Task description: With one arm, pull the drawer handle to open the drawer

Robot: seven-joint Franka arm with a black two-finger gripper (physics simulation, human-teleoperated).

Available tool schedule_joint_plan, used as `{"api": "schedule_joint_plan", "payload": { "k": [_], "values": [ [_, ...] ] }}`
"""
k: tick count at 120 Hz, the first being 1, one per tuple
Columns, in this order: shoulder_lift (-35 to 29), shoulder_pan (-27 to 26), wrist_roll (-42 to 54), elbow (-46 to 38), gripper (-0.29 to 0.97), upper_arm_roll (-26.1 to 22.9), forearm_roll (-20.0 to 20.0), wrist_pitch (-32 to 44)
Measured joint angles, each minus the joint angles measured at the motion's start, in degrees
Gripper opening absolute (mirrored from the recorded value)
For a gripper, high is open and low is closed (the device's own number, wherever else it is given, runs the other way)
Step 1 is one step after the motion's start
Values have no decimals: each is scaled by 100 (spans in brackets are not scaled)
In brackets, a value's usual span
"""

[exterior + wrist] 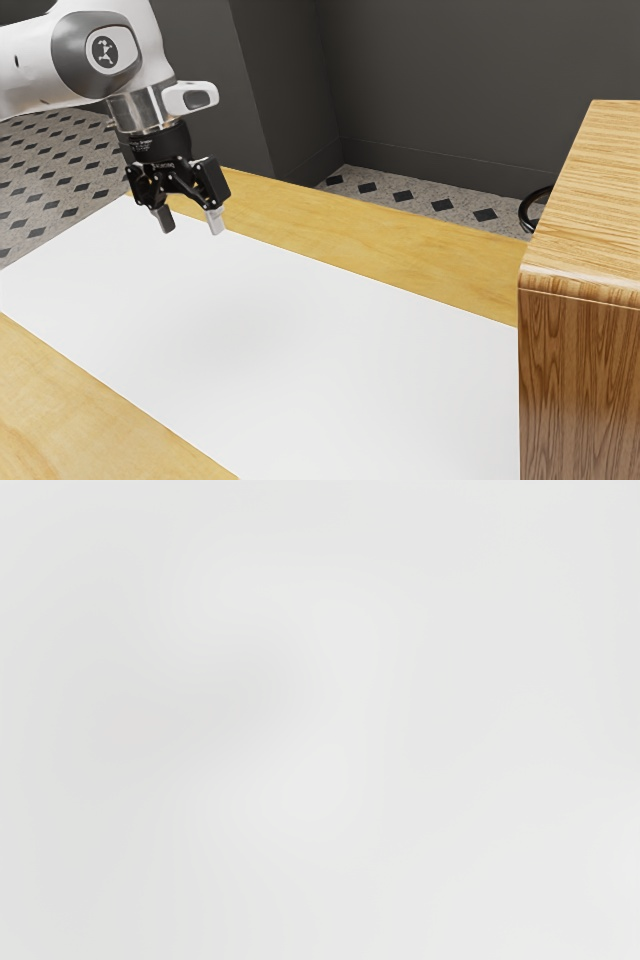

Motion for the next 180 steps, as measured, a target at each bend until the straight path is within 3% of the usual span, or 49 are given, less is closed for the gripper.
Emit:
{"api": "schedule_joint_plan", "payload": {
  "k": [24,34,44,52,59,69,102,136,180],
  "values": [
    [-56,-17,5,69,68,-1,12,-12],
    [-1261,-20,-11,280,68,-30,-392,-14],
    [-1590,432,-113,314,68,-447,-737,75],
    [-1371,538,-244,346,68,-964,-861,286],
    [-951,556,-387,495,68,-1503,-742,570],
    [-406,64,-590,762,68,-1818,-583,960],
    [548,-36,-1132,1174,68,-2001,-490,1802],
    [629,-157,-1613,1114,68,-2266,-500,2324],
    [855,-165,-2466,1210,68,-2331,-497,1443]
  ]
}}
